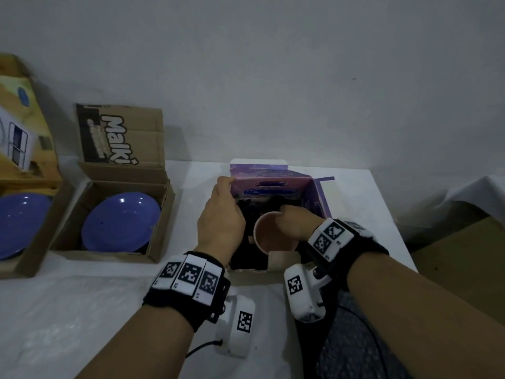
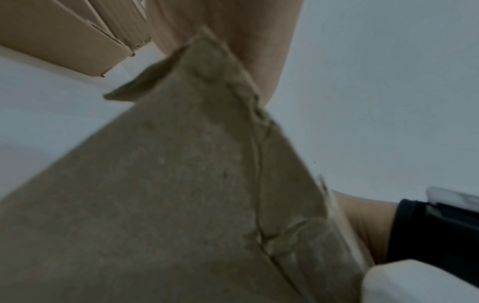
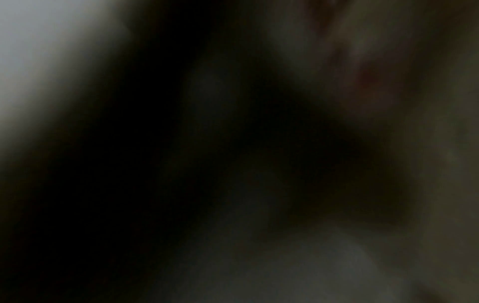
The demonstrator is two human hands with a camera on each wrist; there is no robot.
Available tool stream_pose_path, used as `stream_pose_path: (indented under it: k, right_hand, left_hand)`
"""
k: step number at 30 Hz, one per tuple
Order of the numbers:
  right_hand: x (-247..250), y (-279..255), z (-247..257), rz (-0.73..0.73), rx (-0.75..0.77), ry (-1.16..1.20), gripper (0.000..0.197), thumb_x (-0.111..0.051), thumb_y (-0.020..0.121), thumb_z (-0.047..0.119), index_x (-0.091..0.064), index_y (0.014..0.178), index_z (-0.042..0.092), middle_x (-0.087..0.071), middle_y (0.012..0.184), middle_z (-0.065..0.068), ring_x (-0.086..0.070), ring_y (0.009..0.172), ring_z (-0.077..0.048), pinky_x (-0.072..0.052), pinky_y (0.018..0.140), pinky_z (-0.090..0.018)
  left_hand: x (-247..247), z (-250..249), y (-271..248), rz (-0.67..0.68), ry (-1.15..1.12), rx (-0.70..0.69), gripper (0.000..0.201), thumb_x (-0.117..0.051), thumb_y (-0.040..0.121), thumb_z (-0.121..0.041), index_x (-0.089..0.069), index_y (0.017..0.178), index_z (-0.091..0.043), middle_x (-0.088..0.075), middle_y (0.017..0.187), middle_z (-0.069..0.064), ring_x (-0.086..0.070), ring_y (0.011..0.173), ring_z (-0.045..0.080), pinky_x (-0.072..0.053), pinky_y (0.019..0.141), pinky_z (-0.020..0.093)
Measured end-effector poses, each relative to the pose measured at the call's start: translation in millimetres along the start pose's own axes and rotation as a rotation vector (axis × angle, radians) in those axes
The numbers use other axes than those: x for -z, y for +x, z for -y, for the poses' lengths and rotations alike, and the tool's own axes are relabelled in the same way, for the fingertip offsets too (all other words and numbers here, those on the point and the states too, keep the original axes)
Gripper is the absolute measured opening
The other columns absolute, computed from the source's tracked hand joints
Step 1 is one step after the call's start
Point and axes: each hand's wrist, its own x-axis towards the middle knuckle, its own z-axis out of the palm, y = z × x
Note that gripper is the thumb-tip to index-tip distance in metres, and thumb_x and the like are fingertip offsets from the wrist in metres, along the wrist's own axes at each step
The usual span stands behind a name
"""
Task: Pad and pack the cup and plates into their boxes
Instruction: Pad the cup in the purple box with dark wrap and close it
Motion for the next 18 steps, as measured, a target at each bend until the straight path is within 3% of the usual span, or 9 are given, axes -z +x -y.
stream_pose_path:
  k: [3, 5, 6, 7, 9, 11, 13, 15, 18]
  right_hand:
    - [6.3, -14.1, 2.6, -0.243, 0.097, -0.075, 0.038, -0.044, 0.092, 0.016, -0.047, 0.130, 0.014, -0.047, 0.131, -0.014, -0.048, 0.118, -0.033, -0.043, 0.093, -0.038]
    - [13.0, -28.3, 9.4, -0.480, 0.115, -0.199, 0.035, -0.046, 0.093, 0.021, -0.047, 0.127, 0.014, -0.043, 0.130, -0.013, -0.043, 0.121, -0.034, -0.043, 0.091, -0.041]
    - [17.5, -35.4, 13.5, -0.508, 0.082, -0.201, 0.034, -0.044, 0.095, 0.028, -0.048, 0.125, 0.012, -0.045, 0.129, -0.014, -0.045, 0.119, -0.034, -0.044, 0.089, -0.040]
    - [22.1, -42.0, 17.7, -0.441, 0.028, -0.163, 0.040, -0.038, 0.098, 0.038, -0.048, 0.125, 0.010, -0.048, 0.128, -0.016, -0.048, 0.117, -0.035, -0.043, 0.089, -0.039]
    - [20.6, -44.4, 20.4, -0.146, -0.056, -0.073, 0.056, -0.024, 0.099, 0.051, -0.045, 0.132, 0.011, -0.051, 0.131, -0.020, -0.050, 0.118, -0.035, -0.040, 0.093, -0.037]
    - [10.2, -39.0, 17.9, 0.025, -0.119, 0.043, 0.065, -0.020, 0.097, 0.057, -0.031, 0.143, 0.012, -0.047, 0.136, -0.022, -0.049, 0.122, -0.035, -0.038, 0.095, -0.035]
    - [0.5, -29.9, 13.8, 0.006, -0.211, 0.193, 0.079, -0.024, 0.091, 0.066, -0.026, 0.142, 0.005, -0.051, 0.131, -0.022, -0.054, 0.116, -0.034, -0.040, 0.087, -0.034]
    - [-1.1, -27.1, 14.5, 0.002, -0.231, 0.193, 0.083, -0.026, 0.090, 0.068, -0.024, 0.141, 0.003, -0.053, 0.129, -0.021, -0.055, 0.114, -0.033, -0.040, 0.086, -0.034]
    - [10.0, -30.3, 13.4, 0.033, -0.135, 0.164, 0.058, -0.021, 0.099, 0.051, -0.028, 0.146, 0.018, -0.049, 0.135, -0.020, -0.051, 0.120, -0.032, -0.038, 0.095, -0.033]
  left_hand:
    - [0.7, -1.7, 0.5, 0.002, -0.005, 0.011, 0.029, -0.037, 0.095, -0.016, -0.038, 0.123, -0.024, -0.059, 0.113, 0.005, -0.058, 0.093, 0.028, -0.037, 0.070, 0.033]
    - [0.0, -3.3, 1.2, 0.006, -0.004, 0.023, 0.028, -0.037, 0.095, -0.016, -0.039, 0.122, -0.024, -0.059, 0.113, 0.006, -0.058, 0.093, 0.029, -0.037, 0.070, 0.034]
    - [-0.4, -3.7, 1.6, 0.005, -0.003, 0.030, 0.029, -0.037, 0.095, -0.016, -0.039, 0.122, -0.024, -0.059, 0.112, 0.006, -0.057, 0.093, 0.029, -0.037, 0.070, 0.035]
    - [-0.7, -4.1, 1.7, 0.004, -0.001, 0.036, 0.030, -0.037, 0.094, -0.014, -0.038, 0.122, -0.024, -0.059, 0.112, 0.006, -0.057, 0.093, 0.029, -0.036, 0.069, 0.035]
    - [-1.1, -4.3, 1.3, 0.000, 0.012, 0.037, 0.032, -0.037, 0.093, -0.012, -0.038, 0.122, -0.023, -0.058, 0.112, 0.007, -0.057, 0.091, 0.030, -0.034, 0.068, 0.034]
    - [-1.0, -3.9, 1.2, 0.000, 0.026, 0.031, 0.034, -0.037, 0.092, -0.010, -0.037, 0.123, -0.023, -0.058, 0.113, 0.008, -0.057, 0.091, 0.030, -0.034, 0.067, 0.034]
    - [-0.6, -3.4, 1.3, 0.004, 0.029, 0.029, 0.036, -0.037, 0.091, -0.008, -0.037, 0.124, -0.023, -0.058, 0.113, 0.008, -0.057, 0.091, 0.030, -0.034, 0.068, 0.033]
    - [0.2, -3.5, 1.3, 0.006, 0.036, 0.034, 0.036, -0.038, 0.091, -0.009, -0.037, 0.124, -0.024, -0.059, 0.112, 0.008, -0.057, 0.090, 0.030, -0.035, 0.068, 0.033]
    - [-0.9, -3.3, 2.0, -0.004, 0.033, 0.030, 0.034, -0.037, 0.092, -0.009, -0.037, 0.123, -0.023, -0.059, 0.110, 0.009, -0.057, 0.087, 0.031, -0.034, 0.066, 0.033]
